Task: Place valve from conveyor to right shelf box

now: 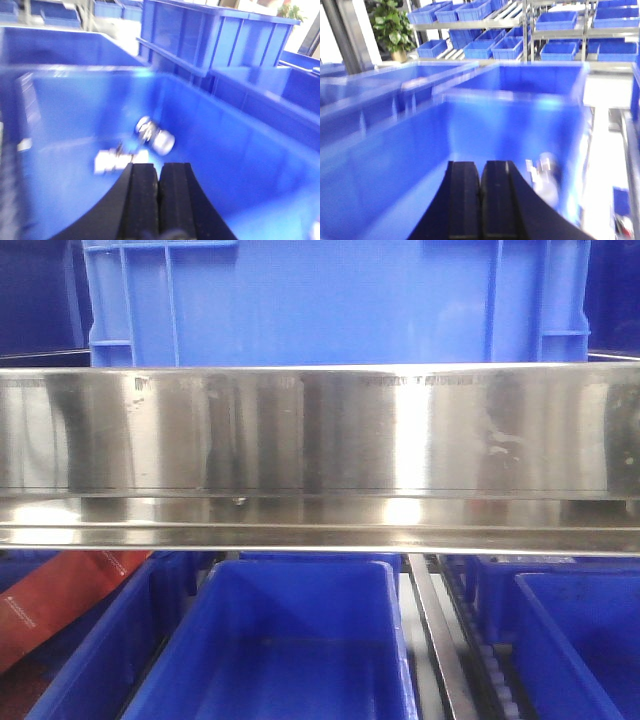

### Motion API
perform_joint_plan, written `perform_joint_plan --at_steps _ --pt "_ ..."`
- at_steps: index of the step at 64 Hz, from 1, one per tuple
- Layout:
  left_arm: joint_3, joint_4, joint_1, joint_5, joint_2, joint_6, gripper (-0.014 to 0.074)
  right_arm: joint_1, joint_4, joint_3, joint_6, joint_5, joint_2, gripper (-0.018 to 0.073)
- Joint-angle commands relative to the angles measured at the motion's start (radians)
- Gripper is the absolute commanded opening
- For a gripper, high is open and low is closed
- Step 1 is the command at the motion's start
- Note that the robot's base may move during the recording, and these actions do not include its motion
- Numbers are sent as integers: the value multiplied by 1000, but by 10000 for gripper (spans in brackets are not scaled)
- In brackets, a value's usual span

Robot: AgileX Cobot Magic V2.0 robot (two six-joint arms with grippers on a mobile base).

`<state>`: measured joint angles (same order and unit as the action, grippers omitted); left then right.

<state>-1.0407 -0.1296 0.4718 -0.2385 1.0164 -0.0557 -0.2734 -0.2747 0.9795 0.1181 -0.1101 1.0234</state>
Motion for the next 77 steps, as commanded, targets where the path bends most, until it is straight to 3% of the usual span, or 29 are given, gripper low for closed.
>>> perform_joint_plan --at_steps 1,18,26,37,64,70,77 --pt "119 5 0 81 -116 1 -111 5 9 -87 4 40 -103 -168" --pt "436 5 0 129 -452 1 -111 5 35 -352 4 27 -427 -168" --pt "513 5 0 129 -561 1 -111 5 35 -409 4 -81 -557 -168" --pt "541 5 0 127 -665 1 -111 5 35 -411 4 -273 -685 -169" --pt "541 5 0 133 -709 1 -111 5 35 -411 4 -287 -755 -169" --pt "541 5 0 133 -709 1 -111 5 151 -435 4 -266 -755 -169" --pt "541 5 0 133 -709 1 -111 15 275 -538 -19 -83 -766 -169"
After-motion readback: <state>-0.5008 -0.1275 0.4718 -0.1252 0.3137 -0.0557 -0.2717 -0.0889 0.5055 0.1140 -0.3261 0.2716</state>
